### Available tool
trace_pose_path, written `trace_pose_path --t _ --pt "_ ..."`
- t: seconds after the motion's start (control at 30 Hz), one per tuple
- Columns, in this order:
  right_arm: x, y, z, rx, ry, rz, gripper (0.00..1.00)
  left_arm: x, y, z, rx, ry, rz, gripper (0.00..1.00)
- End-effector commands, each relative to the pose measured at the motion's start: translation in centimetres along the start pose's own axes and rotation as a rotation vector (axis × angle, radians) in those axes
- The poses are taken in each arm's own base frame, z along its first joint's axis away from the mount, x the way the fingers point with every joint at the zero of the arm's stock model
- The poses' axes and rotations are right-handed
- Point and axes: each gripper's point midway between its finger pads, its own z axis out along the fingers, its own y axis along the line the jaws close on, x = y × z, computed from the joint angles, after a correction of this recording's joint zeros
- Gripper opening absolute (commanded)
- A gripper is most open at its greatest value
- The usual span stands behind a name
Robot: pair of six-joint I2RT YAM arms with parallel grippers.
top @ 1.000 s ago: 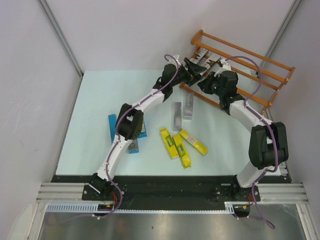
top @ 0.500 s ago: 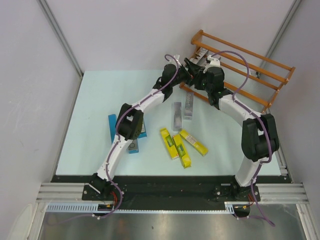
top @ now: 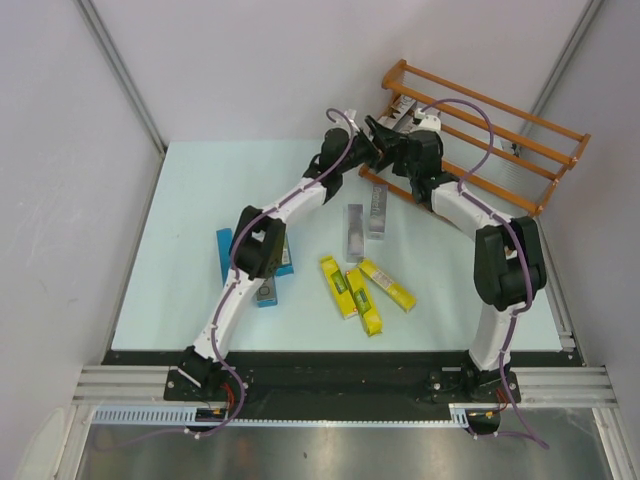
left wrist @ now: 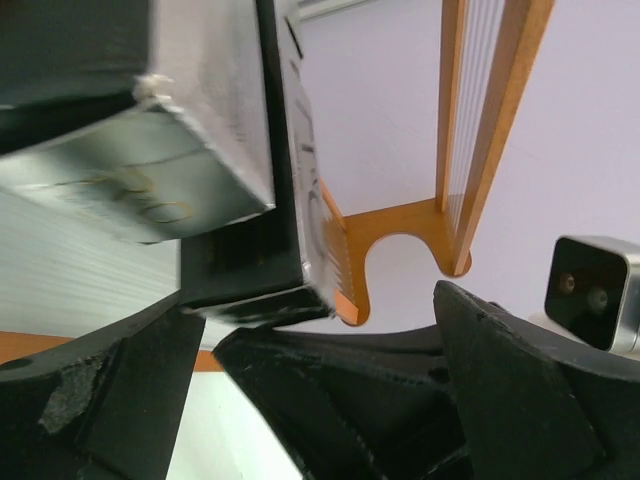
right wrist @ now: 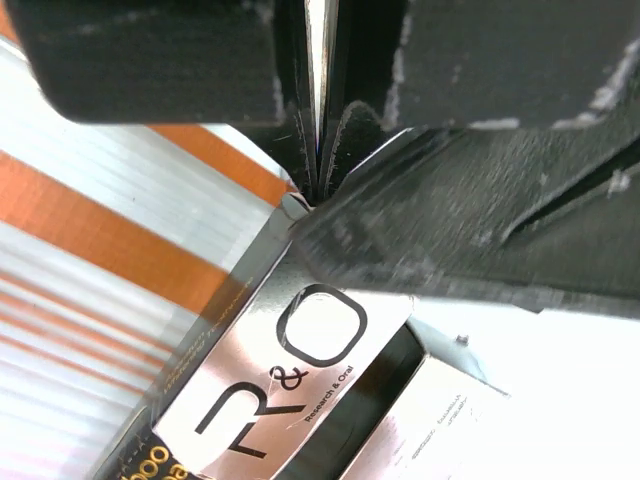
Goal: Place and organize the toothpastes onto the shelf
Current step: Place the toothpaste on the shelf.
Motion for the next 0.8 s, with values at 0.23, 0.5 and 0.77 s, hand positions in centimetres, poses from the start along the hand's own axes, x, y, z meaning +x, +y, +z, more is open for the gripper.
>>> trace_pose_path --t 0.23,0.5,0.77 --pt "-3.3 0.6 1.1 0.007 -0.06 0.004 0.05 0.2 -5.2 -1.6 0.111 0.025 0.05 1.0" --pt "-3.6 0.8 1.5 0.011 -0.059 -0.002 0.05 -0.1 -5.6 -3.3 0.088 -0.009 0.114 1.0" --pt "-3.5 1.5 1.2 -0.001 -0.049 -0.014 0.05 0.2 -6.9 -7.0 0.063 -0.028 0.171 1.0"
